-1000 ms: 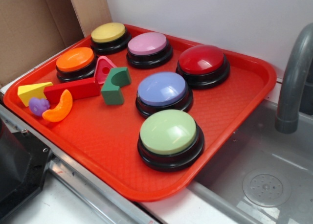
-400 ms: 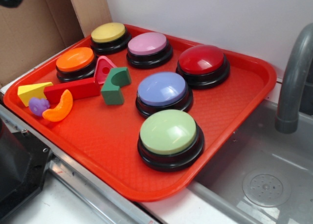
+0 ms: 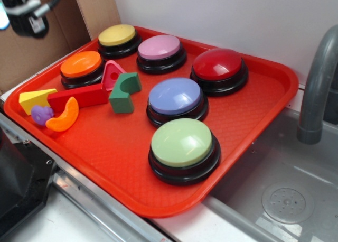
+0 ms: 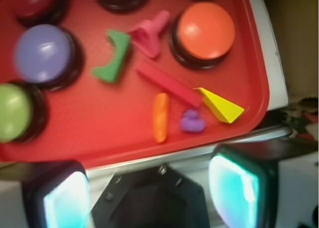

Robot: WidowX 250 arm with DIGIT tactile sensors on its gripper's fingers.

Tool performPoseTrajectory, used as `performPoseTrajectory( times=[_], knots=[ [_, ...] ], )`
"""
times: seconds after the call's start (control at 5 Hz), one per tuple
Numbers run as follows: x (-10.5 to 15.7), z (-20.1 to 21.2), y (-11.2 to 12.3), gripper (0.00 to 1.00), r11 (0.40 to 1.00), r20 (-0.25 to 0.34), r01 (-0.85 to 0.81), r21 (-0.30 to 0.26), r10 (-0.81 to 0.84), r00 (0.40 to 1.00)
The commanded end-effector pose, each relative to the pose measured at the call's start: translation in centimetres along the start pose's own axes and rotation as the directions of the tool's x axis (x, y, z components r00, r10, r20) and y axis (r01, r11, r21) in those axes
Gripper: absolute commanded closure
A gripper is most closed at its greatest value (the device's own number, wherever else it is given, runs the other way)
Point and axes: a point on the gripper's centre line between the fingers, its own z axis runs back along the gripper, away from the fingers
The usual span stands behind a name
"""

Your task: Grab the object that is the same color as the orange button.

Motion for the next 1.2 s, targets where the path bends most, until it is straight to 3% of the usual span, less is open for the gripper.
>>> performPoseTrajectory(
  times=[0.0, 0.2, 0.4, 0.6, 1.0],
  knots=[
    [0.3, -5.6, 1.5, 0.0, 0.993, -0.019, -0.114, -0.031, 0.113, 0.993],
    [-0.1, -7.5, 0.8, 0.0, 0.974, -0.008, -0.224, -0.02, 0.224, 0.975],
    [-0.4, -10.2, -0.1, 0.0, 0.959, 0.0, -0.279, 0.051, 0.279, 0.96],
    [-0.3, -12.2, 0.0, 0.0, 0.952, -0.015, -0.301, 0.056, 0.302, 0.953],
    [0.1, -13.9, -0.1, 0.0, 0.965, 0.009, -0.261, 0.009, 0.261, 0.965]
  ],
)
